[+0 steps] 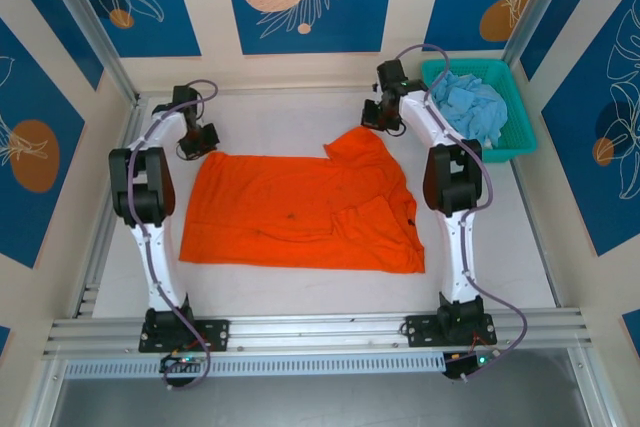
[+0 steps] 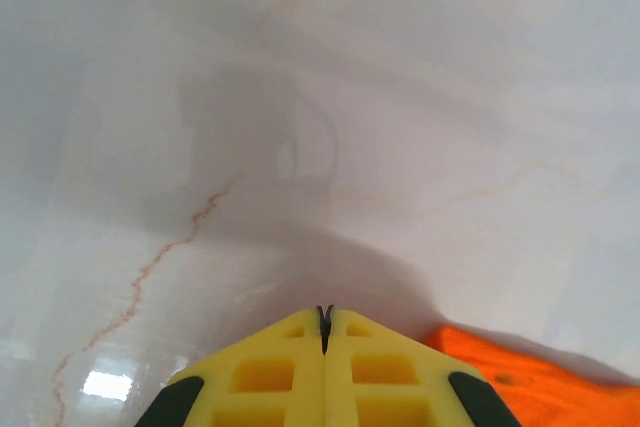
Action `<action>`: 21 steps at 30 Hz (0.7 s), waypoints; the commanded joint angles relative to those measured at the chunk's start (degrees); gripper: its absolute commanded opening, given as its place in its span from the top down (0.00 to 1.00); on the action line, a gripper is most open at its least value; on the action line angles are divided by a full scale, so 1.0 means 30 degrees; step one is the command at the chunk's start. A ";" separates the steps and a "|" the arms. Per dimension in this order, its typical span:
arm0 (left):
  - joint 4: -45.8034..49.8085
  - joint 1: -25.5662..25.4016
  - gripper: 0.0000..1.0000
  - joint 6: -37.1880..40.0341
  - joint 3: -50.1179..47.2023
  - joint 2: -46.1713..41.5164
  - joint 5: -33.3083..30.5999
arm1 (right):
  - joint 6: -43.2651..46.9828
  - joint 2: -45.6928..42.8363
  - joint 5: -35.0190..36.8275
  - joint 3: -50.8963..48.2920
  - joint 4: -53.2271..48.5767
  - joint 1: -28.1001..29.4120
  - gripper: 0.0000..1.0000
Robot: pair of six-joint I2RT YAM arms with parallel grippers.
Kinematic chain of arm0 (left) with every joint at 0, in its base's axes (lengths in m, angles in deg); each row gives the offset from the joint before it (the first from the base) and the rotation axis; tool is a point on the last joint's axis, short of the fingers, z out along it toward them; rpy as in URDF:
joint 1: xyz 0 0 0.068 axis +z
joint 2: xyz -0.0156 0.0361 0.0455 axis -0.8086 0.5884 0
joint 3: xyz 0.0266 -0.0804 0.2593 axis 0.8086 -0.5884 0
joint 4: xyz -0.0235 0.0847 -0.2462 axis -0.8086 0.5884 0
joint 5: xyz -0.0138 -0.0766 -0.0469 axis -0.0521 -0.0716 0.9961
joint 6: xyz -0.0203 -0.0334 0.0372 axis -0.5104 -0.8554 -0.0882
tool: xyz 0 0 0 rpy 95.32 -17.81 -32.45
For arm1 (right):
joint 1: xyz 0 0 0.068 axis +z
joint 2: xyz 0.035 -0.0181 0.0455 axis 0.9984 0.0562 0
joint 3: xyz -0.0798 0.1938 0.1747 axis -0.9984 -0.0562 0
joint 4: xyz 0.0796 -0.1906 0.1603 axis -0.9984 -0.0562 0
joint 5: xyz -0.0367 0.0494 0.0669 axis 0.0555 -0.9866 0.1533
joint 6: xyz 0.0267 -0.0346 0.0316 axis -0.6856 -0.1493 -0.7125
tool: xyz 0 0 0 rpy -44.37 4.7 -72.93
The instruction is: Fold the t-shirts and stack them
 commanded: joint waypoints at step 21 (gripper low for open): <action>-0.7033 -0.0118 1.00 -0.1001 -1.0566 -0.7862 -0.3778 | 0.0847 -1.5201 -0.1035 -1.5116 0.1695 0.0779 1.00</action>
